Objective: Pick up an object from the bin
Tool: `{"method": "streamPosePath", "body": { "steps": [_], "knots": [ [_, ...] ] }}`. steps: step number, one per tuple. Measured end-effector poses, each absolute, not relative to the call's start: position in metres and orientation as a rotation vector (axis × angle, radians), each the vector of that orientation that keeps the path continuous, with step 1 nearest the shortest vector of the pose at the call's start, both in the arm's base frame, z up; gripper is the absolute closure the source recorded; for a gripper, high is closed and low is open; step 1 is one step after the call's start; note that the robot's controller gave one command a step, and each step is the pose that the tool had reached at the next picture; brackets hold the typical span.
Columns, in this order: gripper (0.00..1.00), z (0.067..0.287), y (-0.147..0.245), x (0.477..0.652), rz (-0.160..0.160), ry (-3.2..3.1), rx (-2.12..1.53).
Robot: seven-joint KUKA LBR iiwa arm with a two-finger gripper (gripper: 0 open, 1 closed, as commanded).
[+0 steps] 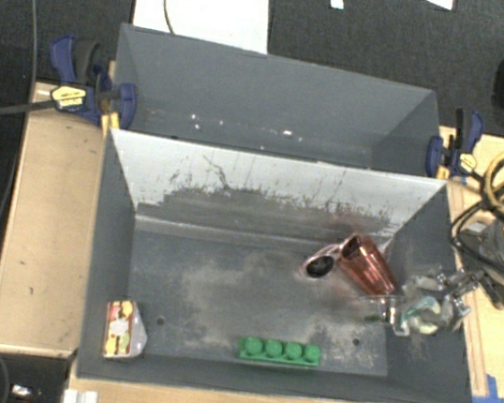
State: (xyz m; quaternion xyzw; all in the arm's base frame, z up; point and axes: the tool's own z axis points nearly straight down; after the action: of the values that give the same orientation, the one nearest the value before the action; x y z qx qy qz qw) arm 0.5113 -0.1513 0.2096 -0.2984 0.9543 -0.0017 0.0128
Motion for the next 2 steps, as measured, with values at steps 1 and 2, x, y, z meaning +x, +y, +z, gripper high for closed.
{"method": "streamPosePath", "body": {
  "steps": [1,2],
  "knots": [
    [1.00,0.210,-0.151,0.511,-0.005,2.974,-0.929],
    [1.00,0.200,-0.140,0.506,-0.015,2.954,-0.974]
  ]
}}
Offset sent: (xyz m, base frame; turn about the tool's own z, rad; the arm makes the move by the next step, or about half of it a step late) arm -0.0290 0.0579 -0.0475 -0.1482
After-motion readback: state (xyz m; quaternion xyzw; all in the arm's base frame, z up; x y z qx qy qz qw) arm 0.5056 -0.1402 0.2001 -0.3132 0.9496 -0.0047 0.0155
